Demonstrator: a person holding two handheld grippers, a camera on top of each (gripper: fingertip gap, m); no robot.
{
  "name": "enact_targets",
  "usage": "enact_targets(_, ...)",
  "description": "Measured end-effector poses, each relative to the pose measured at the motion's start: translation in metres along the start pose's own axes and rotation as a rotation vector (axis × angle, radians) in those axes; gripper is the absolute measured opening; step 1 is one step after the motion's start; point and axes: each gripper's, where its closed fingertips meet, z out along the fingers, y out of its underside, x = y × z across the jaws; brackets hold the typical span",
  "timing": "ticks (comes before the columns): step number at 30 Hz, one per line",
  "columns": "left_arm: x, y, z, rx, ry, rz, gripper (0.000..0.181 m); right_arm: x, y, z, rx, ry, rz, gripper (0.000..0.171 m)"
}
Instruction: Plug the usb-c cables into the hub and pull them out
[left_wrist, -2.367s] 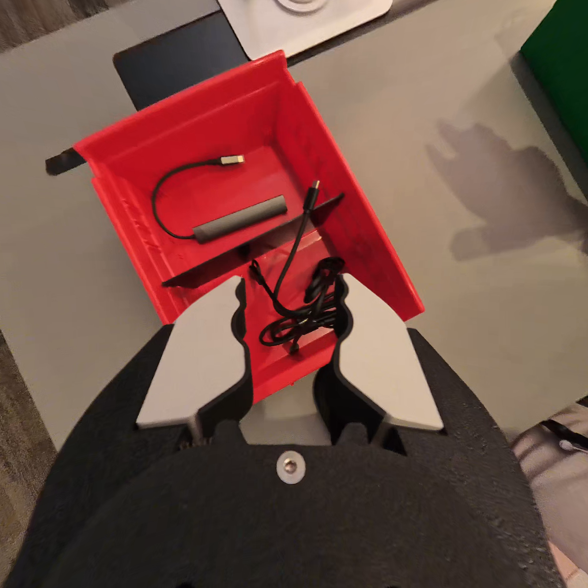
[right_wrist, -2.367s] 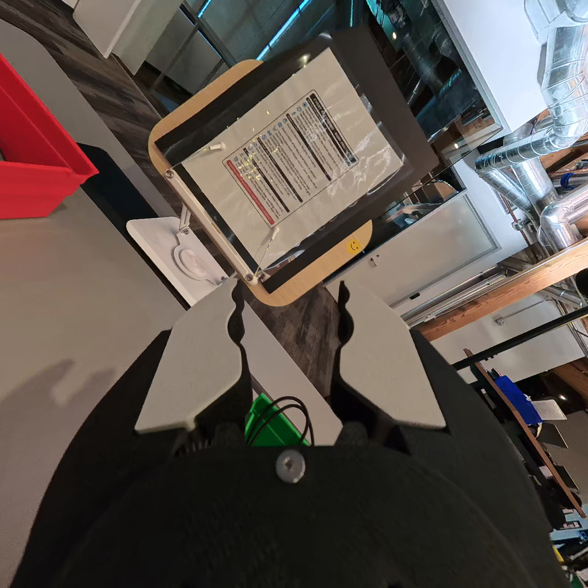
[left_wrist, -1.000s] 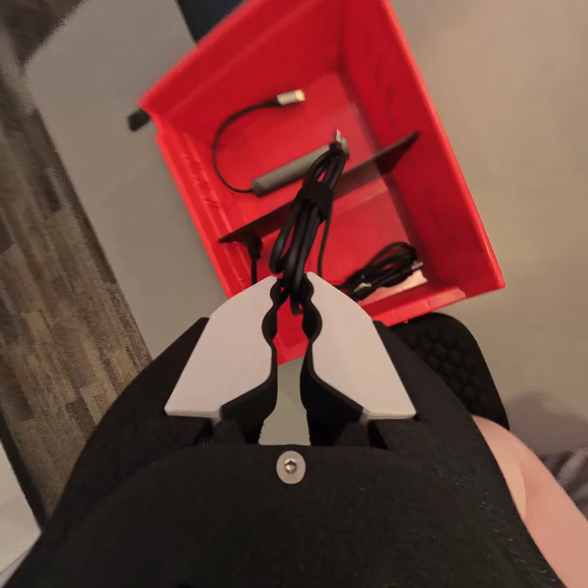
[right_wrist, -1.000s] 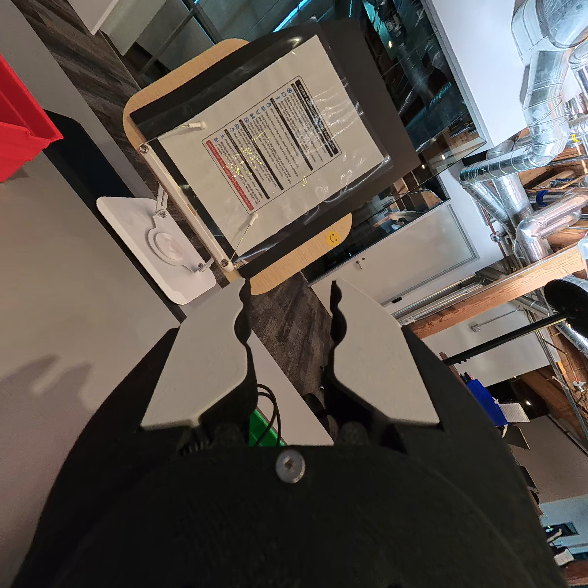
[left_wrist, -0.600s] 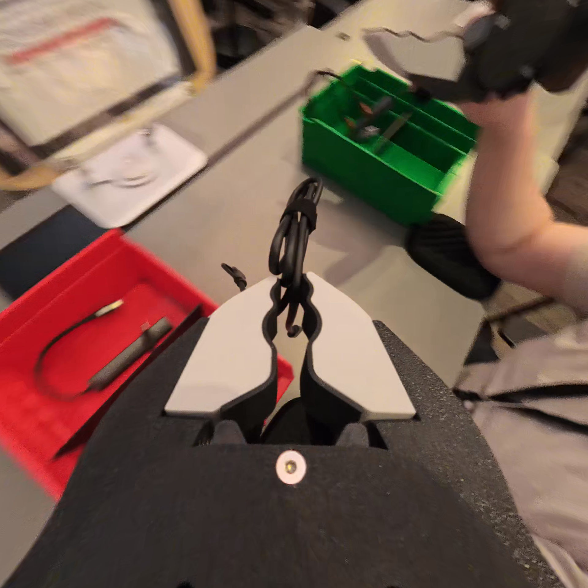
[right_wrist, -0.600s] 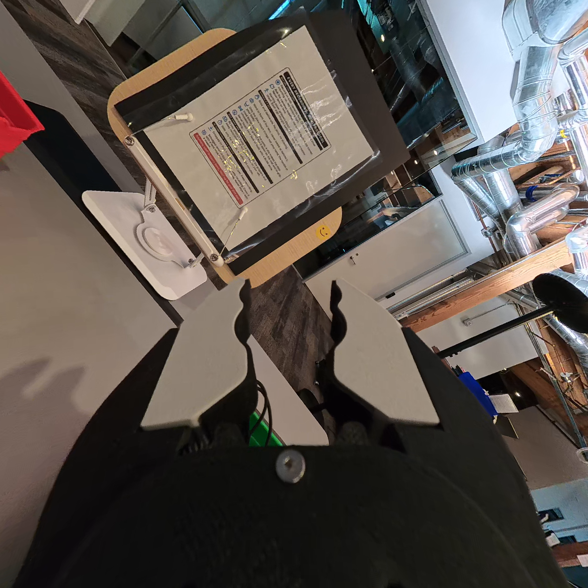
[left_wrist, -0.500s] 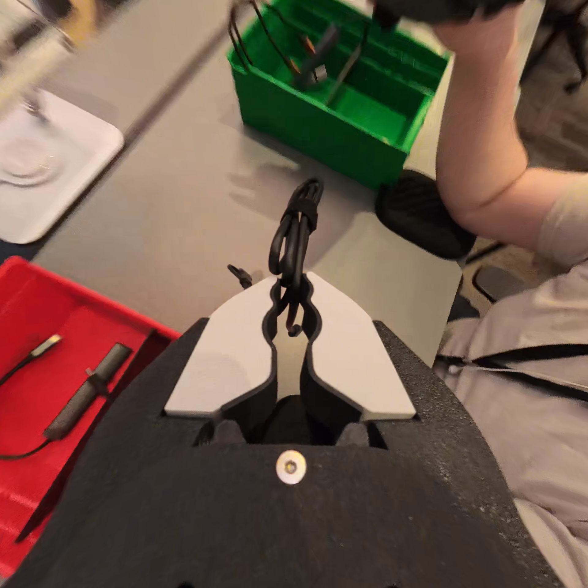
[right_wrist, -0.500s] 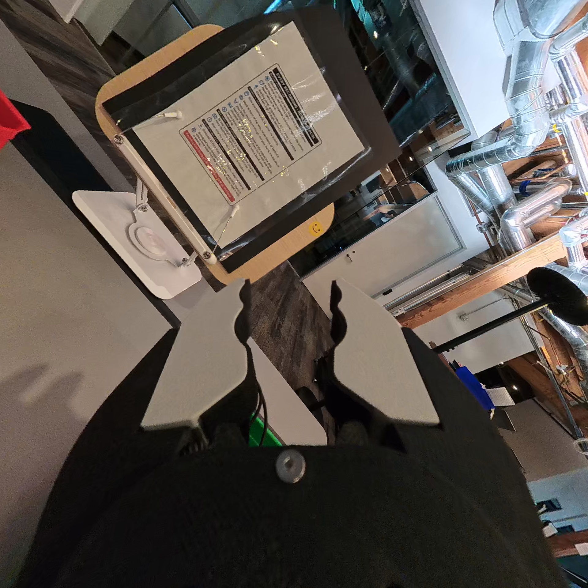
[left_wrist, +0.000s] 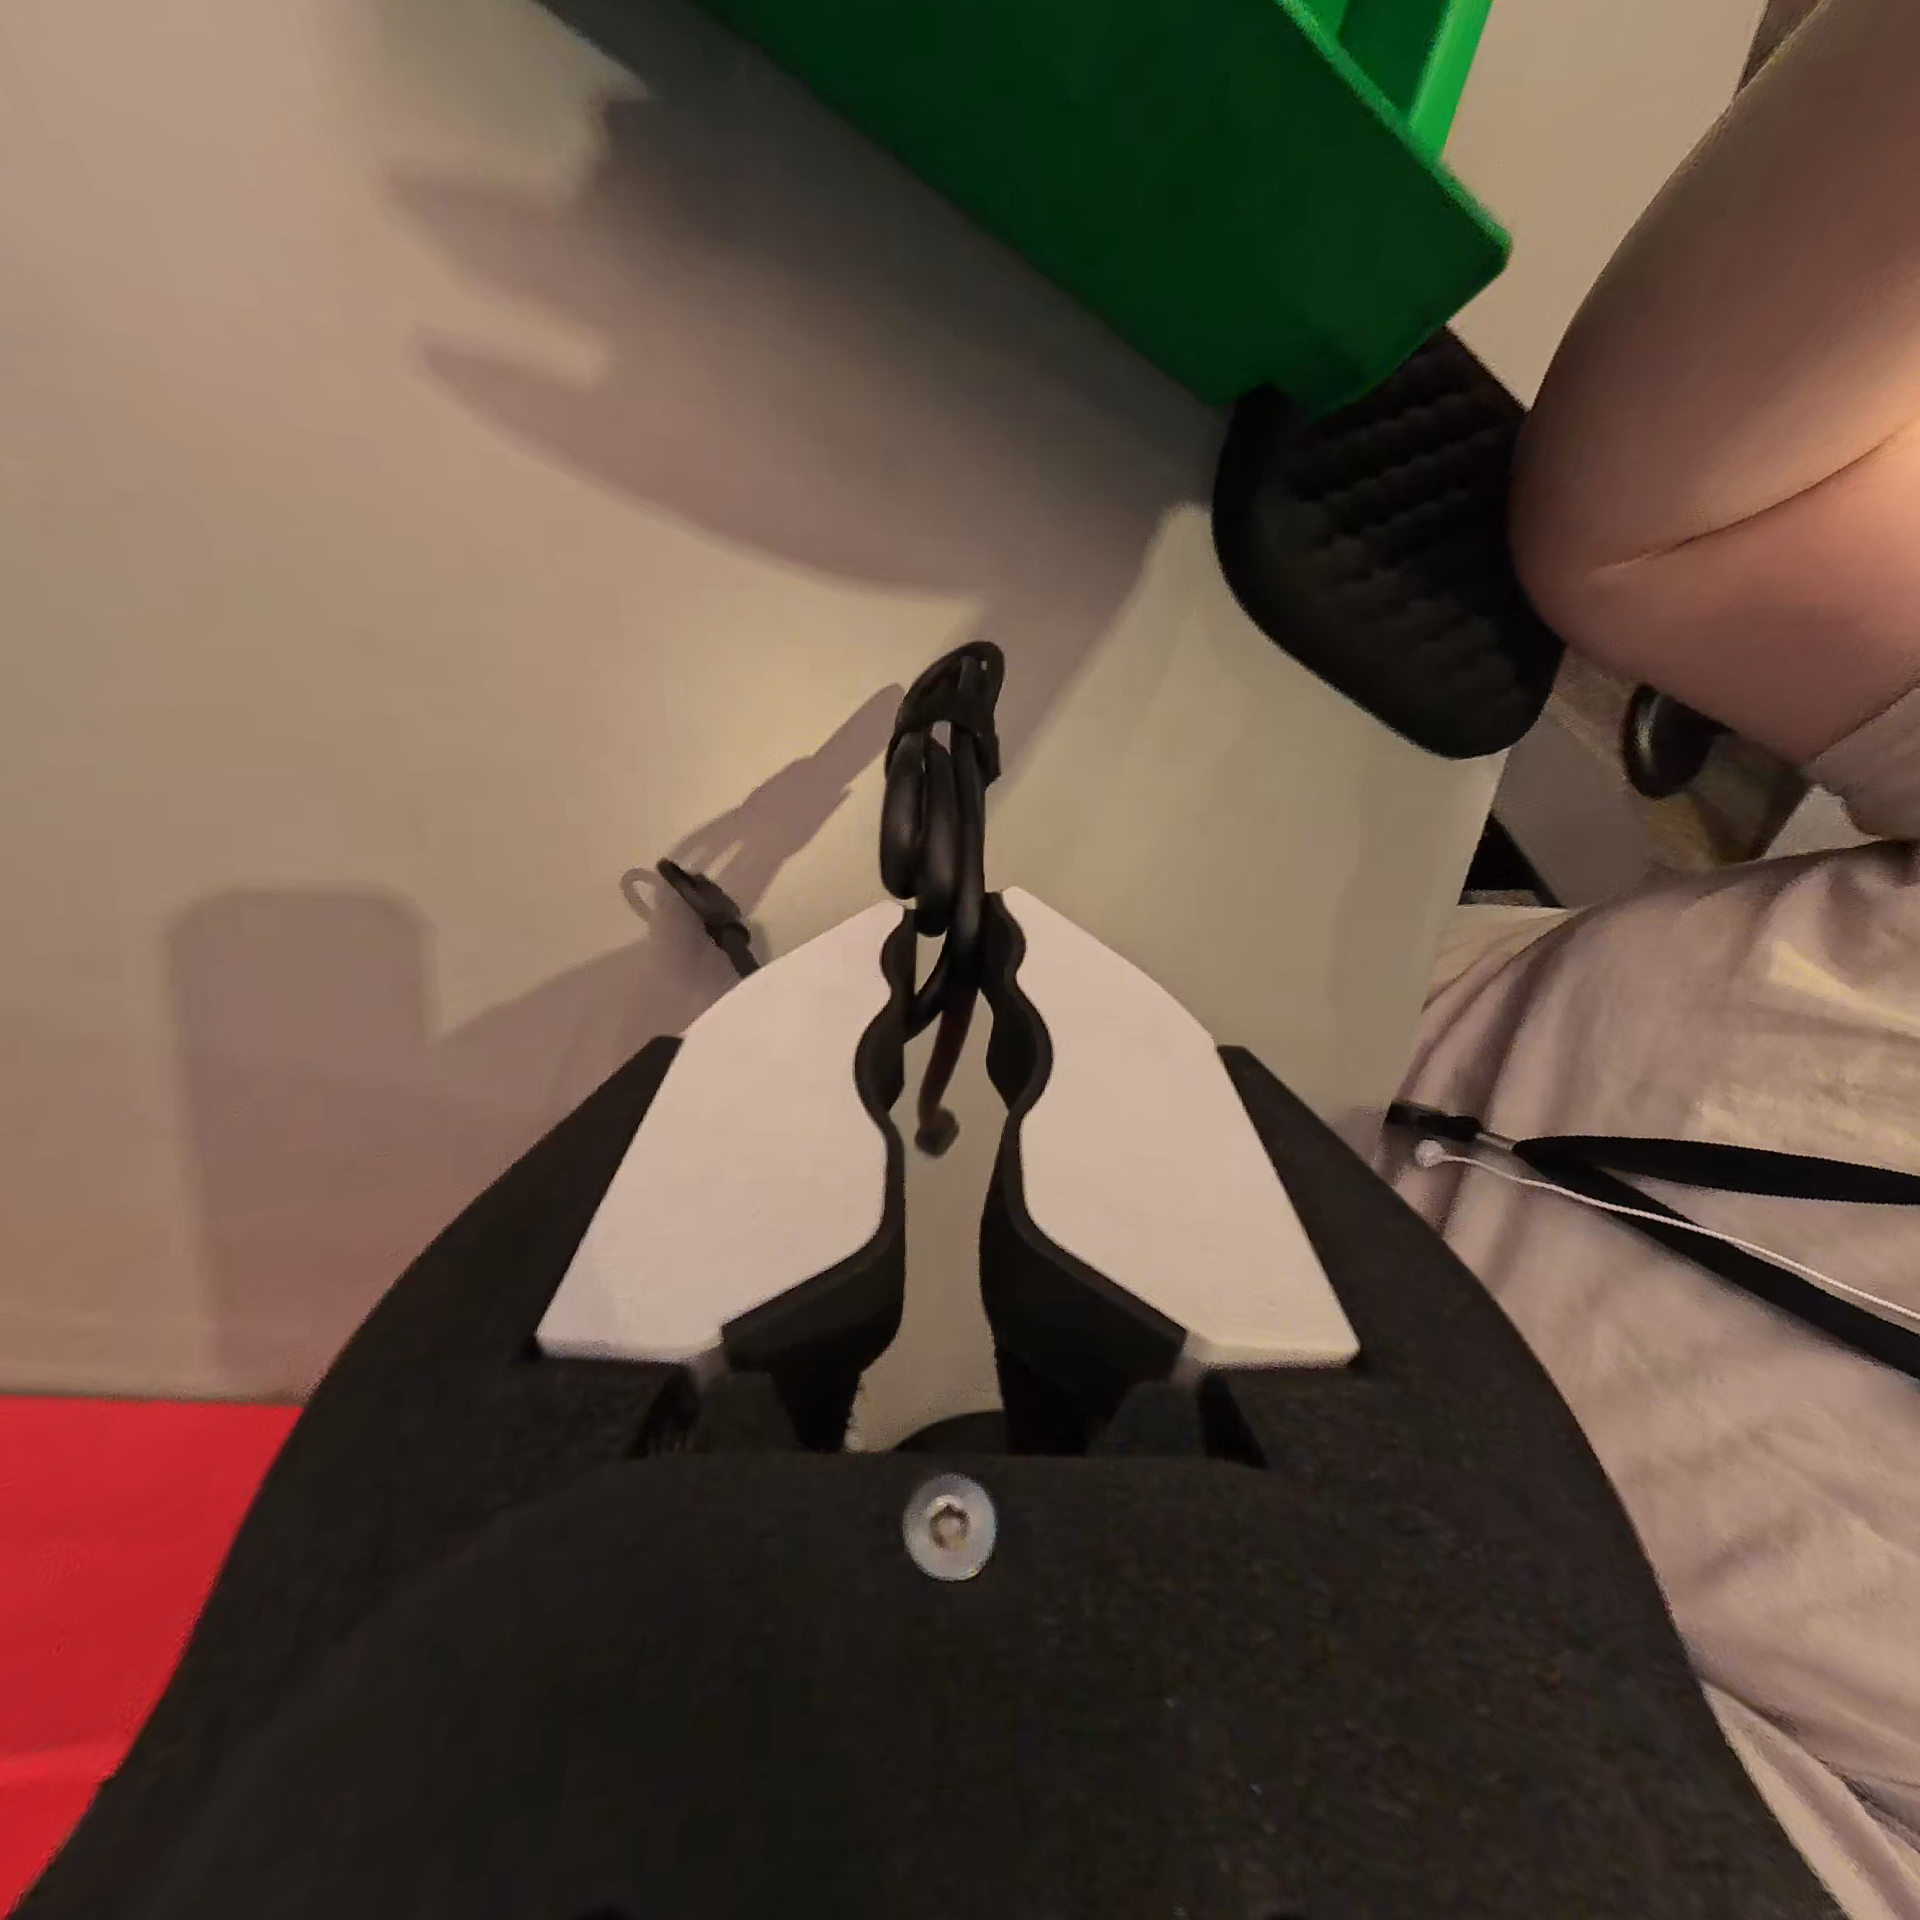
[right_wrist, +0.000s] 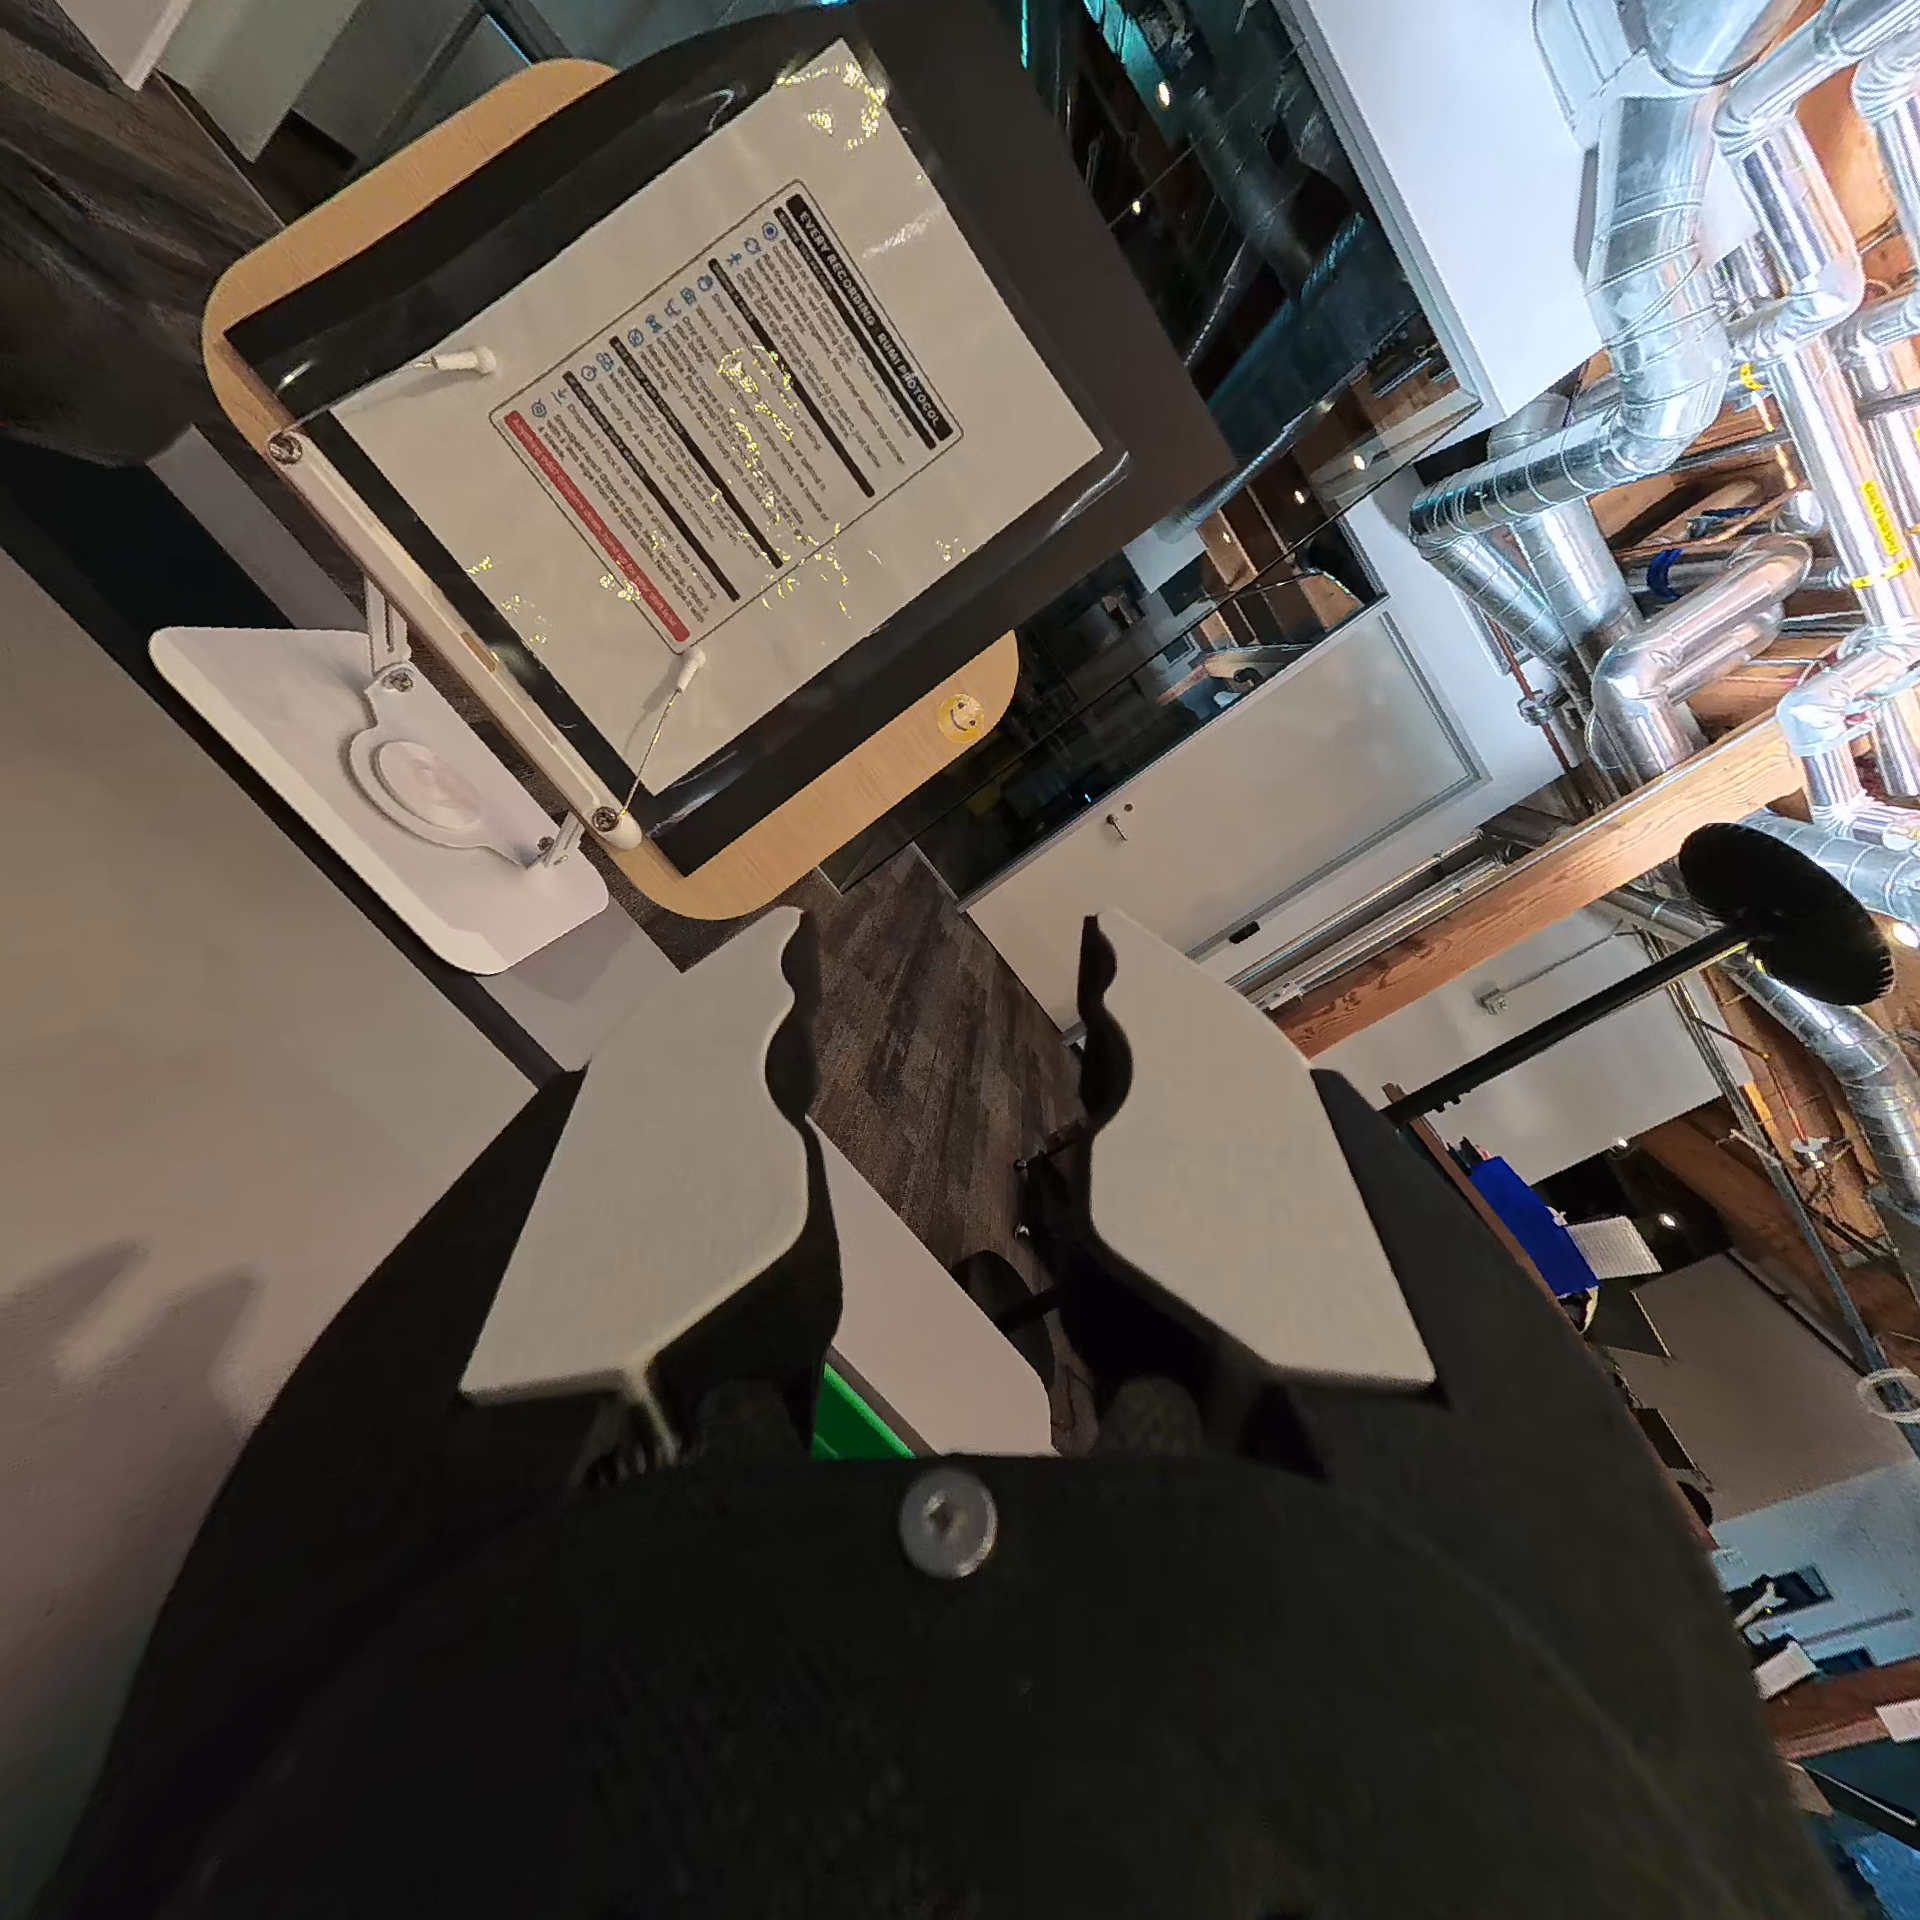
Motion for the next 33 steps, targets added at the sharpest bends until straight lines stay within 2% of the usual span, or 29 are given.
enact_targets(6, 0.002, 0.009, 0.007, -0.058, 0.1, -0.078, 0.024, 0.003, 0.0, -0.001, 0.009, 0.0, 0.005, 0.049)
enact_targets(11, 0.001, 0.009, 0.01, -0.071, 0.082, -0.069, 0.027, 0.007, 0.001, -0.003, 0.012, 0.007, 0.005, 0.049)
enact_targets(14, 0.005, 0.008, 0.0, -0.045, 0.075, -0.058, 0.033, 0.009, 0.0, -0.005, 0.016, 0.012, 0.005, 0.049)
enact_targets(17, 0.003, 0.002, -0.026, 0.056, 0.026, -0.037, 0.036, 0.01, -0.001, -0.006, 0.02, 0.014, 0.001, 0.049)
enact_targets(21, -0.011, 0.0, -0.086, 0.269, -0.157, -0.013, 0.035, 0.01, -0.002, -0.007, 0.025, 0.017, -0.006, 0.048)
enact_targets(24, -0.05, 0.016, -0.153, 0.453, -0.491, -0.073, 0.039, 0.009, -0.003, -0.007, 0.029, 0.016, -0.009, 0.049)
enact_targets(26, -0.08, 0.04, -0.193, 0.564, -0.709, -0.155, 0.04, 0.008, -0.004, -0.006, 0.029, 0.012, -0.013, 0.048)
enact_targets(27, -0.093, 0.055, -0.204, 0.598, -0.771, -0.197, 0.034, 0.006, -0.004, -0.005, 0.028, 0.01, -0.016, 0.049)
enact_targets(29, -0.114, 0.08, -0.207, 0.61, -0.774, -0.295, 0.031, 0.003, -0.004, -0.004, 0.025, 0.002, -0.025, 0.049)
enact_targets(33, -0.167, 0.133, -0.209, 0.472, -0.851, -0.531, 0.031, -0.002, -0.005, -0.002, 0.021, -0.007, -0.042, 0.049)
